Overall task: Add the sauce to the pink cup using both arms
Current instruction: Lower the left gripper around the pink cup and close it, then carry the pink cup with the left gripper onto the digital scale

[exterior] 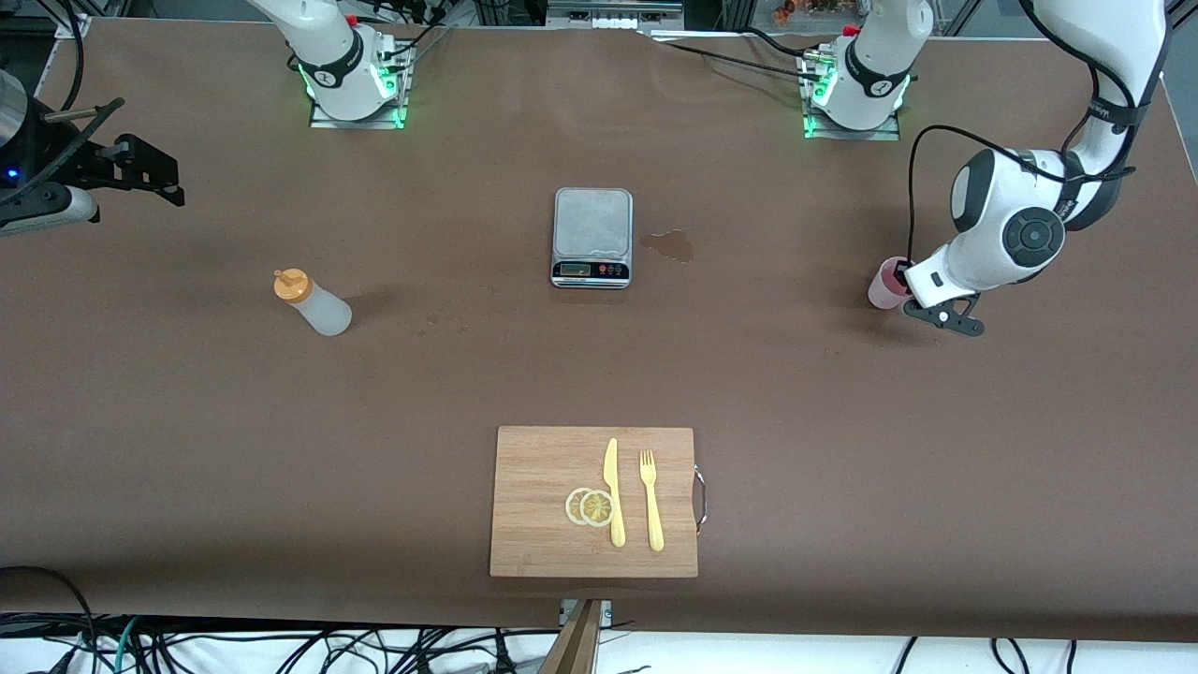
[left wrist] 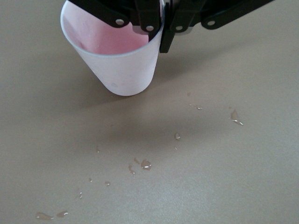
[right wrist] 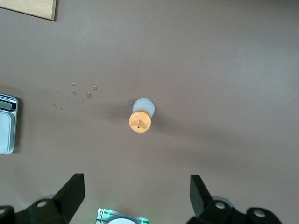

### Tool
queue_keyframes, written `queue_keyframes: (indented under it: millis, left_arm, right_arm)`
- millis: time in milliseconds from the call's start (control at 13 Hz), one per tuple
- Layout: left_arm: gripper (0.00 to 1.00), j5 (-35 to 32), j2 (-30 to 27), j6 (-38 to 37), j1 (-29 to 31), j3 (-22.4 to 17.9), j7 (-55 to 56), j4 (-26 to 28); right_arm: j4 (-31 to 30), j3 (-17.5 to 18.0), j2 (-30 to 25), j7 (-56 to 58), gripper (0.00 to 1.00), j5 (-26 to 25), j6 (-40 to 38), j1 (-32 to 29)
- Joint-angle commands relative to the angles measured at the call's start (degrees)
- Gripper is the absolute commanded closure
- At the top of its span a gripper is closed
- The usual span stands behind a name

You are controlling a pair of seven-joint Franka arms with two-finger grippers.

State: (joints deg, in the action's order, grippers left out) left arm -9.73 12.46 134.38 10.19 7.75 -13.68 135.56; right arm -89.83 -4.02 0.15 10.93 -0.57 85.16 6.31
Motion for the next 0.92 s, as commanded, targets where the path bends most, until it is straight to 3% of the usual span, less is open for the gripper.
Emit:
queue_keyframes:
  millis: [0, 153, 383, 690, 767, 844]
  left_arm:
    - [1.00, 2.78, -2.43, -4.28, 0.18, 1.99, -1.26, -0.56]
    - [1.00, 3.49, -5.07, -10.68, 0.18, 5.50, -0.56, -3.09]
    - [1.00, 12.77, -5.35, -20.98, 0.01, 13.40, 5.13, -9.68]
    - [1.00, 14.74, -2.03, -21.09, -1.22, 30.79, 32.68, -14.60]
    - [1.00, 14.04, 0.00, -20.22, -2.97, 33.87, 38.32, -16.88]
    - [1.00, 14.12, 1.84, -18.64, -6.29, 34.51, 44.82, -18.73]
  right_arm:
    - [1.14, 0.07, 0.29, -0.73, 0.00, -0.31, -0.35, 0.10]
    - [1.14, 0.07, 0.29, -0.82, 0.00, -0.31, -0.35, 0.19]
    - [1.14, -0.02, 0.38, -0.39, 0.00, -0.48, -0.35, 0.02]
    - [1.14, 0.07, 0.29, -0.91, 0.00, -0.22, -0.35, 0.19]
    - [1.14, 0.07, 0.29, -0.91, 0.00, -0.22, -0.35, 0.19]
    - [1.14, 0.07, 0.29, -0.91, 0.00, -0.13, -0.35, 0.10]
